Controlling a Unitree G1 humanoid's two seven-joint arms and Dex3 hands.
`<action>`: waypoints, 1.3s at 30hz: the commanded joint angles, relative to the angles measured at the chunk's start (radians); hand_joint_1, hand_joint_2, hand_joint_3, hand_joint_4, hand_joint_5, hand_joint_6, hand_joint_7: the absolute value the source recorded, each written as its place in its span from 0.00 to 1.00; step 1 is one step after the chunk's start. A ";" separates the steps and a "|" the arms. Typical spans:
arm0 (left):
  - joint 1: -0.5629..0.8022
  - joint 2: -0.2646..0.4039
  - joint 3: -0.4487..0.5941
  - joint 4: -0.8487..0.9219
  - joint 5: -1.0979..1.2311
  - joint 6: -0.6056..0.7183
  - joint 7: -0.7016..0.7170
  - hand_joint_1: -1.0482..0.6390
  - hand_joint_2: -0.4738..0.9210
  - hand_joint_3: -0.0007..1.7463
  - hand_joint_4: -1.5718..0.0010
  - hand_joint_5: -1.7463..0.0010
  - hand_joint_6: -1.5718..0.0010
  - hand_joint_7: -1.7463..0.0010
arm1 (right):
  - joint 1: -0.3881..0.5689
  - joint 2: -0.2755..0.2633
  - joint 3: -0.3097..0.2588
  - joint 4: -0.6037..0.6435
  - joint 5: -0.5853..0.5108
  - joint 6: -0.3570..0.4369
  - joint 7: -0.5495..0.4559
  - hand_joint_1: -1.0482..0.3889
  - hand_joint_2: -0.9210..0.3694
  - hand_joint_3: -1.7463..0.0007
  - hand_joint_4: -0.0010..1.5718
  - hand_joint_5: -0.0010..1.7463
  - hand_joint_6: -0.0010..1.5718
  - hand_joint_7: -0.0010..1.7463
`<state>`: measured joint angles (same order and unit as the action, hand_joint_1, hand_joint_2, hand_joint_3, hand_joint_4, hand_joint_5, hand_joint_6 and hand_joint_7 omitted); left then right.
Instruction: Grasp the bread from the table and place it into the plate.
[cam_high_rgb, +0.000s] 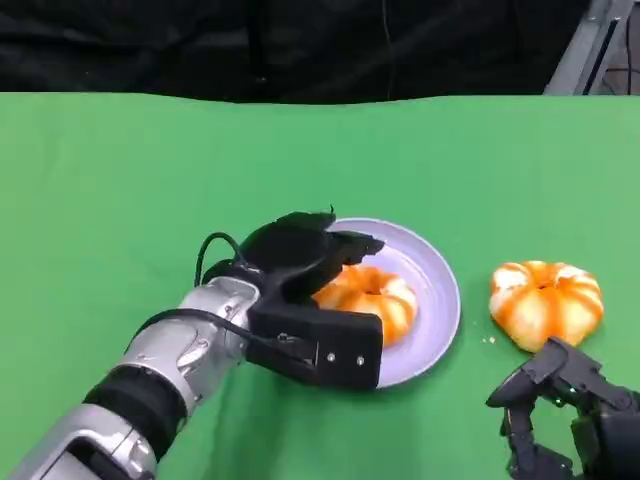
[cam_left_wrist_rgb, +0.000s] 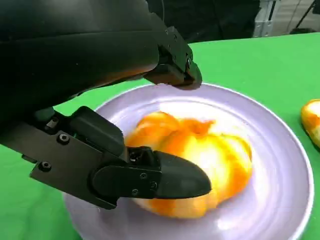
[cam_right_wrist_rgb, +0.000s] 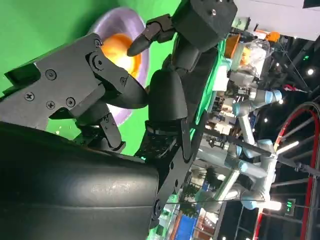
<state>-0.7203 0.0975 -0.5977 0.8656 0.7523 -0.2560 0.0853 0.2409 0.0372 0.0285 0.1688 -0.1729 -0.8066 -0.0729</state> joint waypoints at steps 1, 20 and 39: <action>0.012 0.018 -0.005 -0.016 0.001 0.010 -0.012 0.02 1.00 0.33 0.99 1.00 0.80 1.00 | 0.009 -0.008 -0.002 -0.016 0.019 0.006 -0.002 0.64 0.29 0.33 0.52 1.00 0.47 0.87; 0.082 0.068 0.056 -0.190 -0.078 0.033 -0.090 0.00 1.00 0.36 1.00 1.00 0.96 0.99 | 0.002 -0.013 -0.011 0.005 0.015 -0.015 -0.009 0.66 0.30 0.32 0.52 1.00 0.48 0.85; 0.250 0.103 0.336 -0.478 -0.623 0.090 -0.491 0.29 1.00 0.06 0.79 0.96 0.81 0.99 | 0.012 -0.015 -0.006 -0.019 0.018 0.009 0.002 0.66 0.29 0.32 0.51 1.00 0.47 0.85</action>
<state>-0.5184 0.1959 -0.3469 0.4562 0.2771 -0.2376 -0.3285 0.2475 0.0358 0.0254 0.1641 -0.1738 -0.8021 -0.0728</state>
